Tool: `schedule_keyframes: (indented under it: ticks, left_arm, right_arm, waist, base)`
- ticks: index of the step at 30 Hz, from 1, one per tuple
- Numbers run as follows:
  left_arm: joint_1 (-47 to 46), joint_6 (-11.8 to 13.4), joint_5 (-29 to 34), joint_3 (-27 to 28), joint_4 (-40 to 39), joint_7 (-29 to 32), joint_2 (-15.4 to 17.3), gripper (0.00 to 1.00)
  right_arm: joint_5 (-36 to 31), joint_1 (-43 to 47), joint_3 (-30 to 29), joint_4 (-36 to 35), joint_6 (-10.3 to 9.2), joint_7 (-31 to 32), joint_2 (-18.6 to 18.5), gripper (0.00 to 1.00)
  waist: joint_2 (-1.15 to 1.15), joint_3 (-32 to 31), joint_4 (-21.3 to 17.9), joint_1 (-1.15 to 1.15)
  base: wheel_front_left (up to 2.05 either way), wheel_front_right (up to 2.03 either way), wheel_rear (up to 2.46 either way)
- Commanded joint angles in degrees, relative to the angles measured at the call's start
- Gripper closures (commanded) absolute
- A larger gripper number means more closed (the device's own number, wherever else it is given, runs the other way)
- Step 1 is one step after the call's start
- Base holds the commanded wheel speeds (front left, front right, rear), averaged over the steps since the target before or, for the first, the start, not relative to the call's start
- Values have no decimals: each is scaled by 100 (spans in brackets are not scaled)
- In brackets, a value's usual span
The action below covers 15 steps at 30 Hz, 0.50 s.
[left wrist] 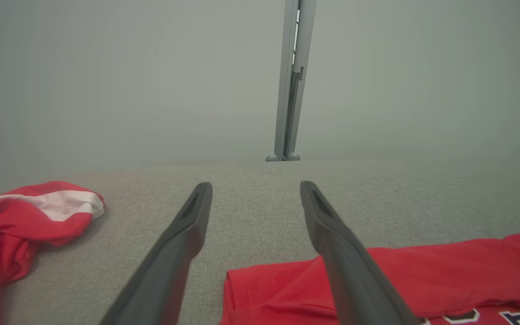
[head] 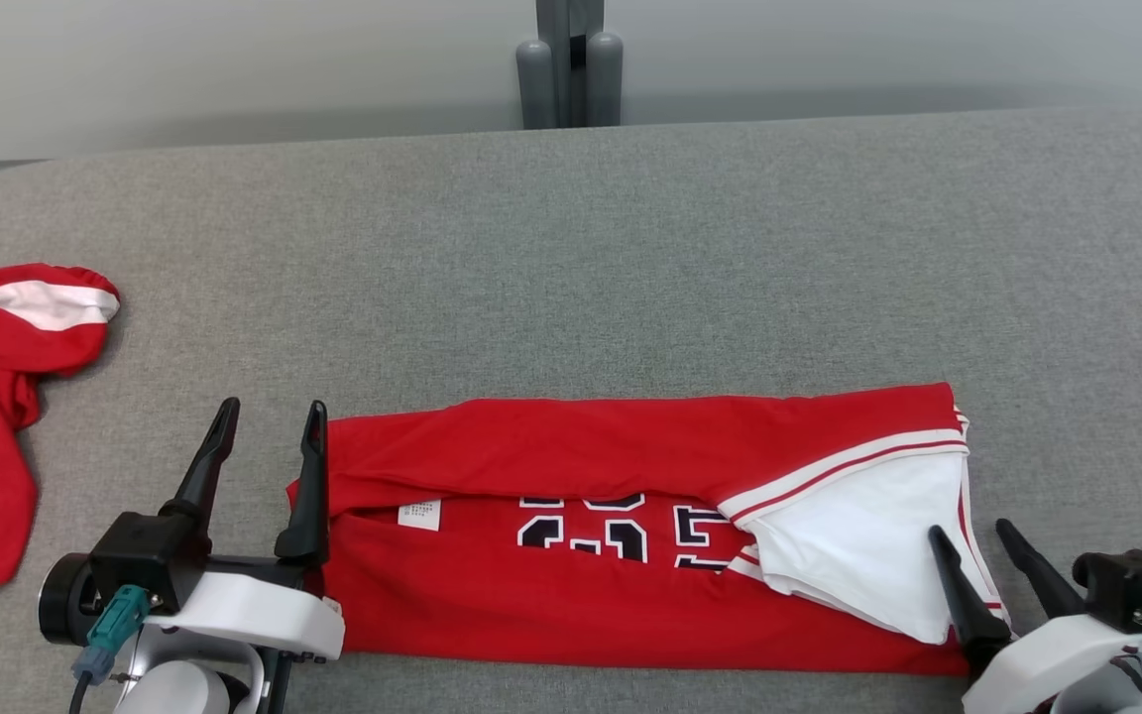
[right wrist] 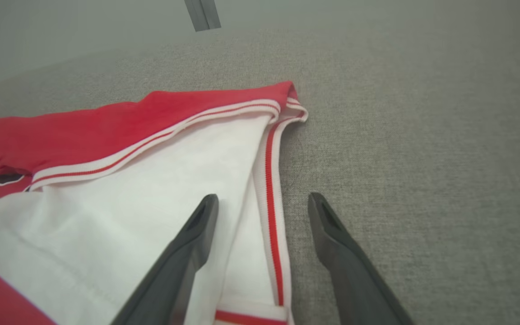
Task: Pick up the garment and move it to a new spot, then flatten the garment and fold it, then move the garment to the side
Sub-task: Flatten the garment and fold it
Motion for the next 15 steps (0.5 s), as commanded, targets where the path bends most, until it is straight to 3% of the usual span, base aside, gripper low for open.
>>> schedule_keyframes:
  ticks: [1,7,8,10,15]
  left_arm:
    - [-89,-32,22,6,18,-12,34,0]
    - [-270,-83,17,-2,102,-12,12,0]
    - [-282,-93,20,-6,110,-12,8,0]
    - [-303,-99,29,-19,141,-12,1,0]
    - [-365,-125,23,9,179,-14,-22,0]
  right_arm:
    - [21,-77,19,67,-2,11,-46,0]
    - [350,-513,568,728,-2,9,-13,0]
    - [403,-561,646,801,-1,-6,-11,30]
    - [518,-618,728,926,-1,-17,-28,100]
    - [741,-682,765,1040,-11,-232,-174,100]
  waist:
    - [0,32,12,0]
    - [0,183,5,0]
    - [0,194,6,0]
    - [0,210,10,0]
    - [0,246,-32,0]
  base:
    - [0,0,0]
    - [0,0,0]
    - [0,0,0]
    - [0,0,0]
    - [0,0,0]
